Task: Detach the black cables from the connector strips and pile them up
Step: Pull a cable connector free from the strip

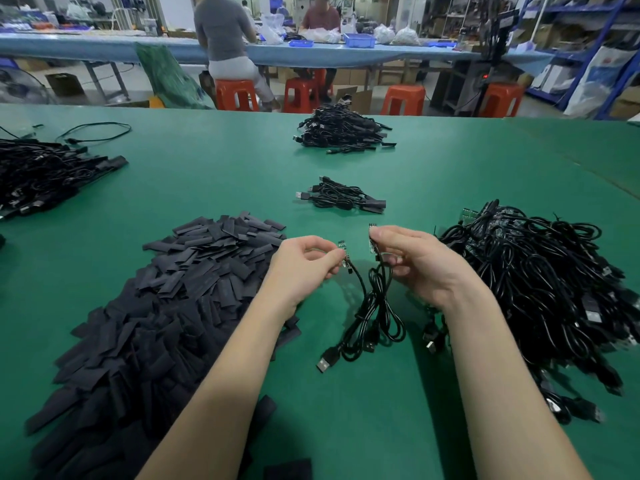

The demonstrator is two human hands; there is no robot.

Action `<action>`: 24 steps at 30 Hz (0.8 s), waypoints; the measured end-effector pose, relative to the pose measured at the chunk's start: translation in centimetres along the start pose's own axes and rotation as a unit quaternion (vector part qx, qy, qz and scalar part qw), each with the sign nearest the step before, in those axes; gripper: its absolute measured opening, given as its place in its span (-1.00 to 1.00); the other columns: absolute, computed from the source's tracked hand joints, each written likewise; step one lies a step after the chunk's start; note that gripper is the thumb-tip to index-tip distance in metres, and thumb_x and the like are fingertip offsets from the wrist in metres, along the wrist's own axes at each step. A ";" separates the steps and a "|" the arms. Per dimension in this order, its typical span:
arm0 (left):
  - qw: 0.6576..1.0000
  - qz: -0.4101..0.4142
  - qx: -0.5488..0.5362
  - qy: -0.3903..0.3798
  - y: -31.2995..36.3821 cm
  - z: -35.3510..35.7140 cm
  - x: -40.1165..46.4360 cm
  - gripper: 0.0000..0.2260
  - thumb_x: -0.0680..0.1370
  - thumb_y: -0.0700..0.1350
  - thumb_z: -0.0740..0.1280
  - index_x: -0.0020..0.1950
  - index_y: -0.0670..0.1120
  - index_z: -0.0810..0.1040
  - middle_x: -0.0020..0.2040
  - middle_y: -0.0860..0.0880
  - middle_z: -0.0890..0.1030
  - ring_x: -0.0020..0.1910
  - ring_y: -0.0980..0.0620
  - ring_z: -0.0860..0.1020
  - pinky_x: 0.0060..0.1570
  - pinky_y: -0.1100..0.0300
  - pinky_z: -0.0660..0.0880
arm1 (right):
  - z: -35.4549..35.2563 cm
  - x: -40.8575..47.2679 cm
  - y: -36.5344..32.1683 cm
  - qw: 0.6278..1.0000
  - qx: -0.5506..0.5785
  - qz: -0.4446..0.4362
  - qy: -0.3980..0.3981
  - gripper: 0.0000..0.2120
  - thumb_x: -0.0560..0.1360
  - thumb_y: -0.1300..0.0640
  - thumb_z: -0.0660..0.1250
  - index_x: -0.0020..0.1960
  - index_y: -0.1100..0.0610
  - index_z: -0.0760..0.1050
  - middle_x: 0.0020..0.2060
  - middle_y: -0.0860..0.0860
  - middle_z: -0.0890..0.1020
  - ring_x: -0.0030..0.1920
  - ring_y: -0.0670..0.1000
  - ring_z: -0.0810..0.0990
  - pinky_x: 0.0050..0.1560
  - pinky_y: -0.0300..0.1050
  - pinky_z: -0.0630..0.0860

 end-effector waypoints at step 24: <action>0.999 -0.035 -0.025 -0.007 0.2 -0.6 -0.3 -0.94 0.57 -0.18 0.44 -0.05 -0.15 0.60 -0.22 -0.09 0.67 -0.35 0.09 0.63 -0.28 0.30 0.60 | -0.5 -0.5 -1.2 0.993 -0.117 0.001 0.027 -0.90 0.42 0.09 0.55 -0.18 0.05 0.64 -0.35 -0.10 0.62 -0.46 -0.16 0.45 -0.47 -0.35 0.30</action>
Point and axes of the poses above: each hand's wrist, its own x-axis towards the middle knuckle, its own z-axis out of the palm, y = z × x, the point moved 7 cm from there along x, towards the middle knuckle
